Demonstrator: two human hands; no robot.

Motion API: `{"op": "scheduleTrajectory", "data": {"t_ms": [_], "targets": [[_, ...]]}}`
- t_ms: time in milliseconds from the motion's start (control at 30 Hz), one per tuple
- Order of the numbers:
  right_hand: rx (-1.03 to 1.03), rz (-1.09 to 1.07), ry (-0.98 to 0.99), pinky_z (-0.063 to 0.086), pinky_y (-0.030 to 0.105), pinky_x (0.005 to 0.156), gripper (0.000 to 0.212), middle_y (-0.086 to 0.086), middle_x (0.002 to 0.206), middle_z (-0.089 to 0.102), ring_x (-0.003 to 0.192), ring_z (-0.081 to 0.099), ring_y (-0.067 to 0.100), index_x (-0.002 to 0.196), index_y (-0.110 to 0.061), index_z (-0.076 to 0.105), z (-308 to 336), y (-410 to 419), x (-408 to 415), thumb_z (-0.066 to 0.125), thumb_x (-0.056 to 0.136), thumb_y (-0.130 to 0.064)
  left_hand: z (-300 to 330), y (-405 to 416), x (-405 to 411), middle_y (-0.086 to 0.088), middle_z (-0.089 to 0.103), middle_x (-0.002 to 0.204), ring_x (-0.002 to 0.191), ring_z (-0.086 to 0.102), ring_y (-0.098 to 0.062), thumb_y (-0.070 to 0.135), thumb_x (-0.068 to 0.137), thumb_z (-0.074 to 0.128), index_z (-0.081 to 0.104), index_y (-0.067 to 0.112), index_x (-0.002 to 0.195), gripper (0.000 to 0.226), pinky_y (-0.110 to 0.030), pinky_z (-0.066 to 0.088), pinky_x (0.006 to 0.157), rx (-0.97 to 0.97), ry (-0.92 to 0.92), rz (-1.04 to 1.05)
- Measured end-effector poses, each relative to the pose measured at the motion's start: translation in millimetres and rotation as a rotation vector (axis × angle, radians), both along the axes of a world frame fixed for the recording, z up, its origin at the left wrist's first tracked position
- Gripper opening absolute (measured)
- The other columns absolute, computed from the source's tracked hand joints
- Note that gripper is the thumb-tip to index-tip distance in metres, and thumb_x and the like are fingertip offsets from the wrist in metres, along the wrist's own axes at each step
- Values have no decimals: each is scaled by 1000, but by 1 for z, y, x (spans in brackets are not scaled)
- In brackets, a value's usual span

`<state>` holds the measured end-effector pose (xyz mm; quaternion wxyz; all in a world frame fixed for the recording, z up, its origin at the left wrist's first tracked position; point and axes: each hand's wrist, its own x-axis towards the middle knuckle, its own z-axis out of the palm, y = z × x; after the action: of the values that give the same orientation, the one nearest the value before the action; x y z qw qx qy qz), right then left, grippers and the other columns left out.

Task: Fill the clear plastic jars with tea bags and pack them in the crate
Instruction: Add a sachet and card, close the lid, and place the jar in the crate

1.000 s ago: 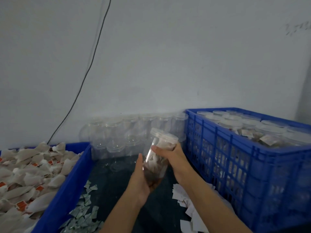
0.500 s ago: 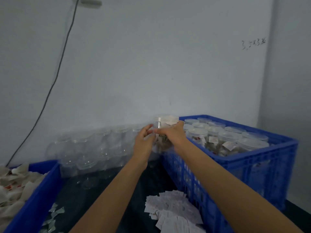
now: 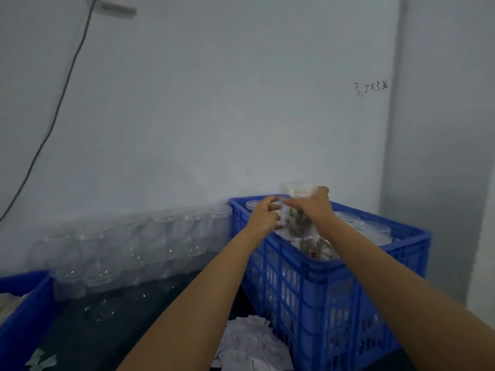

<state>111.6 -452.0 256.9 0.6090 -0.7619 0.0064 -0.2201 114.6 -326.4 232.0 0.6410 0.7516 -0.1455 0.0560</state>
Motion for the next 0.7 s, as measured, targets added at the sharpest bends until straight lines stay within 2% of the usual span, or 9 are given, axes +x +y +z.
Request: {"op": "scheduleTrajectory", "data": {"t_ms": [67, 167, 300, 400, 467, 533, 600, 633, 700], "targets": [[-40, -10, 110, 45, 44, 100, 92, 23, 133, 44, 119, 50, 35, 136, -1, 23, -11, -10, 6, 85, 69, -11, -8, -6, 6, -19, 53, 119, 95, 58, -27, -11, 93, 37, 36, 8, 141, 52, -43, 57, 84, 130, 19, -16], [-94, -28, 310, 44, 52, 100, 108, 27, 141, 37, 124, 45, 41, 146, -3, 3, -25, -17, 14, 82, 72, -8, -12, -8, 12, -20, 59, 115, 93, 63, -28, -4, 95, 37, 28, 14, 145, 54, -47, 52, 93, 345, -54, -3], [-215, -2, 515, 42, 56, 97, 127, 30, 146, 34, 129, 41, 46, 148, -7, -22, -32, -21, 27, 81, 73, -6, -9, -13, 17, -18, 57, 129, 115, 54, -34, 5, 95, 40, 37, 12, 143, 49, -42, 45, 96, 889, -181, 40], [-515, 15, 667, 48, 51, 95, 112, 27, 135, 49, 119, 54, 40, 149, -2, 4, -38, -22, 32, 84, 72, -21, -7, -21, 16, -16, 55, 133, 119, 52, -33, 6, 95, 40, 51, 6, 134, 40, -39, 42, 96, 1121, -183, 40], [-794, -30, 702, 48, 45, 99, 93, 18, 128, 55, 116, 57, 33, 143, -5, 27, -39, -24, 36, 80, 74, -39, -7, -23, 17, -14, 55, 134, 118, 53, -31, 8, 95, 39, 54, 7, 131, 39, -38, 42, 97, 1179, -178, 51], [-950, -64, 725, 47, 37, 98, 78, 12, 116, 58, 107, 59, 27, 136, -7, 40, -37, -24, 39, 73, 78, -48, -8, -24, 19, -13, 54, 136, 118, 52, -30, 11, 96, 40, 53, 9, 133, 39, -38, 42, 97, 1195, -173, 51], [-871, -70, 739, 52, 35, 85, 71, 11, 92, 57, 86, 60, 25, 126, -3, 40, -36, -21, 41, 76, 78, -42, -8, -24, 21, -12, 54, 137, 119, 52, -30, 14, 97, 42, 52, 10, 134, 39, -39, 42, 98, 1206, -160, 35], [-844, -83, 734, 52, 36, 82, 74, 12, 90, 58, 84, 60, 25, 126, -3, 38, -37, -21, 42, 78, 76, -40, -9, -24, 22, -12, 52, 138, 121, 50, -30, 16, 97, 43, 52, 10, 135, 39, -39, 40, 100, 1203, -147, 21], [-823, -112, 719, 50, 38, 91, 87, 16, 113, 61, 102, 62, 28, 136, -3, 29, -38, -22, 43, 80, 75, -37, -9, -23, 24, -12, 47, 144, 127, 45, -31, 17, 98, 44, 49, 11, 138, 41, -40, 35, 104, 1185, -117, -18]]}}
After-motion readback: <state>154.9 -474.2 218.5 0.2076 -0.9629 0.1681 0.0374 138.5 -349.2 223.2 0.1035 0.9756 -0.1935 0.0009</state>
